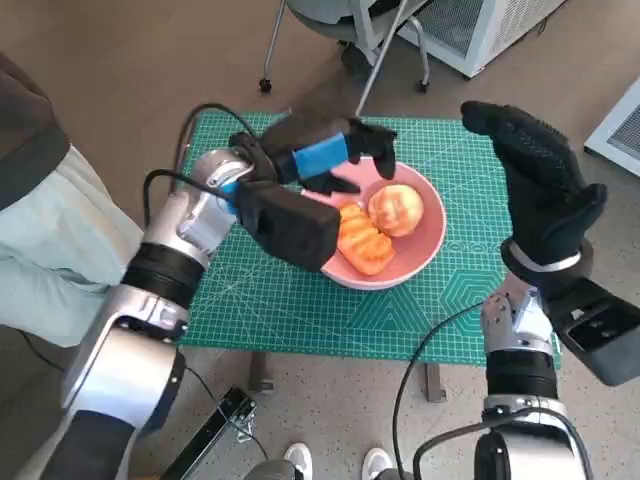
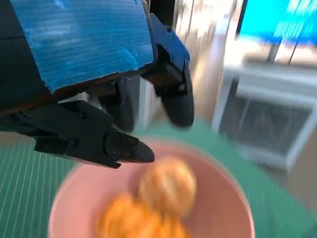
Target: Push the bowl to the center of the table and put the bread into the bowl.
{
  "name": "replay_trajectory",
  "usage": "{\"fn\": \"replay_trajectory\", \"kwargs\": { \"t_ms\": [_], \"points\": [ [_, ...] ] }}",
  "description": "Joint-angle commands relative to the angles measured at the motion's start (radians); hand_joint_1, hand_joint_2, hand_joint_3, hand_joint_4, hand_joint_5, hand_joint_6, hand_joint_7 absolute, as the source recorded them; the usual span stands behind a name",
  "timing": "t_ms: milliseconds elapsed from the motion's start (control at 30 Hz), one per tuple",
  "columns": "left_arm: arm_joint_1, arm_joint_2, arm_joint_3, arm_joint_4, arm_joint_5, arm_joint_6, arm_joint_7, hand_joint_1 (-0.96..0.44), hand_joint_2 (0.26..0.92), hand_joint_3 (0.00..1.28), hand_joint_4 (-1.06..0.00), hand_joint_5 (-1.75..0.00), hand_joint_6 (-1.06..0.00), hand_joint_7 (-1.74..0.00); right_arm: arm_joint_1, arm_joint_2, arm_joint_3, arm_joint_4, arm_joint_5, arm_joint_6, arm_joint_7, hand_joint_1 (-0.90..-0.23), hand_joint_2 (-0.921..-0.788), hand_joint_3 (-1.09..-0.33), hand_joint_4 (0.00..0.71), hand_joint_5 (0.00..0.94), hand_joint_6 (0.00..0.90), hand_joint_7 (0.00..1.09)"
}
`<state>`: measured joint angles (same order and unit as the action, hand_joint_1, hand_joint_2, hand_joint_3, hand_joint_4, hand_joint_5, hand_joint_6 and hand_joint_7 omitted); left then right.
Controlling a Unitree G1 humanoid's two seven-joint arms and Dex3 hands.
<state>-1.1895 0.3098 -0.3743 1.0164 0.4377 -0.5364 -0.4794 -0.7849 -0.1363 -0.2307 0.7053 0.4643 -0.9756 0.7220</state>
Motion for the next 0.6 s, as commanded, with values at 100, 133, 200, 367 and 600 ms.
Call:
{"fn": "replay_trajectory", "kwargs": {
  "t_ms": [100, 133, 200, 367, 600],
  "points": [
    [0.042, 0.02, 0.057, -0.045, -0.092, -0.017, -0.081, -0.29, 0.835, 0.05, -0.03, -0.02, -0.01, -0.56, 0.013, -0.004, 0.001, -0.001, -0.011, 0.015, -0.007, -0.614, -0.921, -0.742, 0.35, 0.001, 0.036, 0.81],
    [0.05, 0.022, 0.07, -0.049, -0.11, -0.031, -0.087, -0.31, 0.842, 0.05, -0.02, -0.01, 0.0, -0.55, 0.012, -0.003, 0.001, -0.001, -0.012, 0.015, -0.008, -0.613, -0.921, -0.742, 0.35, 0.001, 0.036, 0.81],
    [0.07, 0.022, 0.107, -0.061, -0.165, -0.068, -0.104, -0.33, 0.85, 0.05, -0.01, -0.01, 0.0, -0.54, 0.008, -0.003, 0.0, 0.001, -0.013, 0.015, -0.011, -0.613, -0.921, -0.742, 0.35, 0.001, 0.036, 0.81],
    [0.132, 0.017, 0.234, -0.123, -0.343, -0.137, -0.131, -0.39, 0.886, 0.02, -0.05, -0.01, -0.07, -0.46, 0.0, -0.003, 0.0, 0.0, -0.012, 0.024, -0.018, -0.609, -0.921, -0.743, 0.35, 0.001, 0.034, 0.82],
    [0.249, -0.032, 0.409, -0.319, -0.622, -0.121, -0.122, -0.42, 0.916, 0.03, -0.18, -0.02, -0.26, -0.25, -0.012, 0.004, 0.0, -0.006, -0.031, 0.033, -0.059, -0.606, -0.921, -0.735, 0.351, 0.001, 0.049, 0.82]
  ]
}}
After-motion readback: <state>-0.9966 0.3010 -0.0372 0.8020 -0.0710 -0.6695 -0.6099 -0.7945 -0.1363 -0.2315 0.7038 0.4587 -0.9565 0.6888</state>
